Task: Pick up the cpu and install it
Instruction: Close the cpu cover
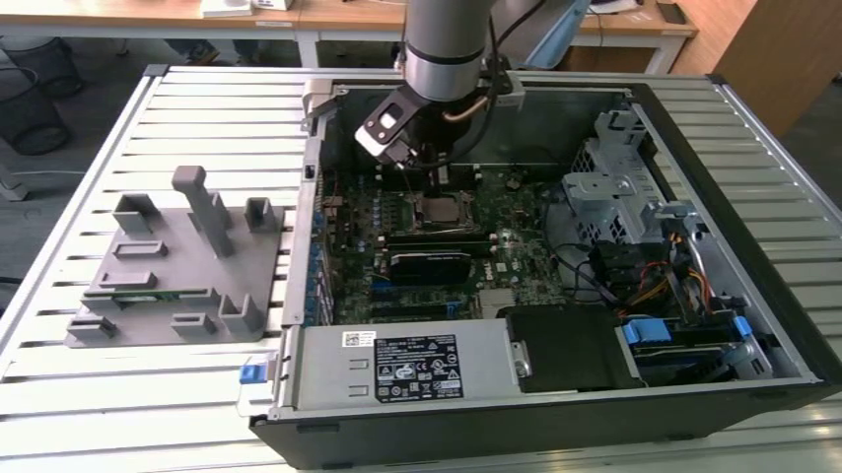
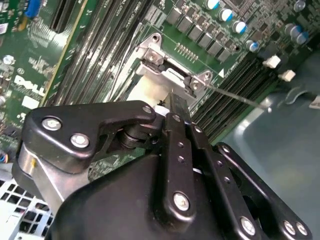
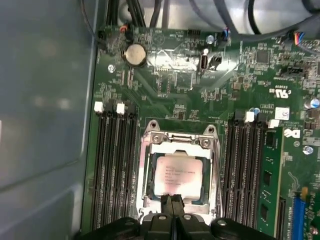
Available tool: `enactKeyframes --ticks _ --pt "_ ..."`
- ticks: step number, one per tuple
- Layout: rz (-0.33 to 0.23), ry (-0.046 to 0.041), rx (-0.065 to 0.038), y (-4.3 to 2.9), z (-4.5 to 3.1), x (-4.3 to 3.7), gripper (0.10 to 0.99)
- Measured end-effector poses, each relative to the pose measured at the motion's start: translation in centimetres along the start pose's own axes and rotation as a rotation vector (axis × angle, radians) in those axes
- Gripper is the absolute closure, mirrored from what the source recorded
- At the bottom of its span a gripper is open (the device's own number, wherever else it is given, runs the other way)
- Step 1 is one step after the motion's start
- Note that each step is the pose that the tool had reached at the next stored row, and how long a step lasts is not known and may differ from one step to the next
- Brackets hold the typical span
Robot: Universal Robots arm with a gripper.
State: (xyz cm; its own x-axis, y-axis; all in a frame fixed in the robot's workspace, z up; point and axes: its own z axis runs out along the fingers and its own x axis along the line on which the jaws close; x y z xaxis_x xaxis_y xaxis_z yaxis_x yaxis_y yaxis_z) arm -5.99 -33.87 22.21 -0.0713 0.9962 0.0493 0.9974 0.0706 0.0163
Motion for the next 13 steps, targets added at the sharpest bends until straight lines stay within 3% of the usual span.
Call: enactKeyframes --ticks 13 --pt "-0.009 0.0002 0.0 -0.65 1.64 -0.04 0.98"
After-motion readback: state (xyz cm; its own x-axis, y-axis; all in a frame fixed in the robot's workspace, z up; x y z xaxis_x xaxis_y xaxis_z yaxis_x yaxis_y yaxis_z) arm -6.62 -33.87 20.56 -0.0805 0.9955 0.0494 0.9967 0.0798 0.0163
